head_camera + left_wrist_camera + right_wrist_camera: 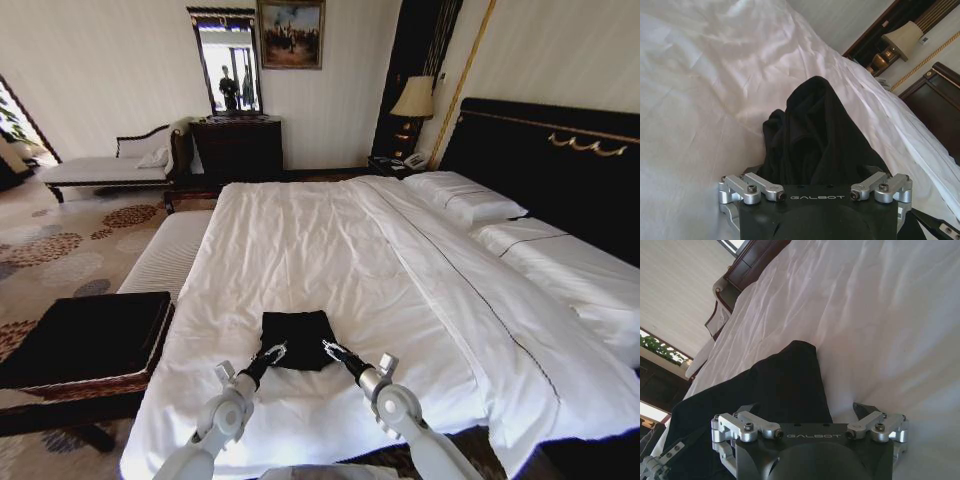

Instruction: Fold the clothes on the bed and place them into the basket.

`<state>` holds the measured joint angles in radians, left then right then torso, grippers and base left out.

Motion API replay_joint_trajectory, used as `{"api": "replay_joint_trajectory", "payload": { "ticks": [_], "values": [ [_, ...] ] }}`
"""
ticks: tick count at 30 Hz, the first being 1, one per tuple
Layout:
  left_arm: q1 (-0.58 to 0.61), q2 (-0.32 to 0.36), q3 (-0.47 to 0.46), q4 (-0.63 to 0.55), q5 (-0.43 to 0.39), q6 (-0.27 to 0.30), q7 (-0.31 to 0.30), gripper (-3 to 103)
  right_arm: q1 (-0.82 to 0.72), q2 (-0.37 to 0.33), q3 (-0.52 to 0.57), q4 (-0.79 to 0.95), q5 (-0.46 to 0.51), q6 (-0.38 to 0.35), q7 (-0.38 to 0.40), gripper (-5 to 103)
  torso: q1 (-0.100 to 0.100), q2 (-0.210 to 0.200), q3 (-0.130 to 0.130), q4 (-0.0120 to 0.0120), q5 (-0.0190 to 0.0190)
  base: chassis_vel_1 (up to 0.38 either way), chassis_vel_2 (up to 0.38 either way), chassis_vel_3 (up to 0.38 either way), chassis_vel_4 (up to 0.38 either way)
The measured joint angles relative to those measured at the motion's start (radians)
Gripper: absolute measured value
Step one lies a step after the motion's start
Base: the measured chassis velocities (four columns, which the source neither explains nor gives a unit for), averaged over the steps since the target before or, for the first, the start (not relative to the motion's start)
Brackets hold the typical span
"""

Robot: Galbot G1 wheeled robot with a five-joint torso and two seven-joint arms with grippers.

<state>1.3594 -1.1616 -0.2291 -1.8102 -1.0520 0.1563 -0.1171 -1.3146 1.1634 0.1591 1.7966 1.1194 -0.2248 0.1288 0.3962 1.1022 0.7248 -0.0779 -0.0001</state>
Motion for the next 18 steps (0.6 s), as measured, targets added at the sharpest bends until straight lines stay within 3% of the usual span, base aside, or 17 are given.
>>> {"api": "replay_joint_trajectory", "payload": {
  "ticks": [17,18],
  "values": [
    [-0.089,0.002,0.019,0.052,-0.043,0.005,-0.020,103,0.062,0.021,-0.013,-0.063,0.042,-0.007,-0.005,100,0.000,0.000,0.000,0.0000,-0.0001,0.000,0.000,0.000,0.000],
    [-0.093,0.003,0.020,0.052,-0.048,0.008,-0.022,99,0.077,0.024,-0.019,-0.078,0.048,-0.012,-0.010,100,0.000,0.000,0.000,-0.0001,0.0000,0.000,0.000,0.000,0.000]
  ]
}}
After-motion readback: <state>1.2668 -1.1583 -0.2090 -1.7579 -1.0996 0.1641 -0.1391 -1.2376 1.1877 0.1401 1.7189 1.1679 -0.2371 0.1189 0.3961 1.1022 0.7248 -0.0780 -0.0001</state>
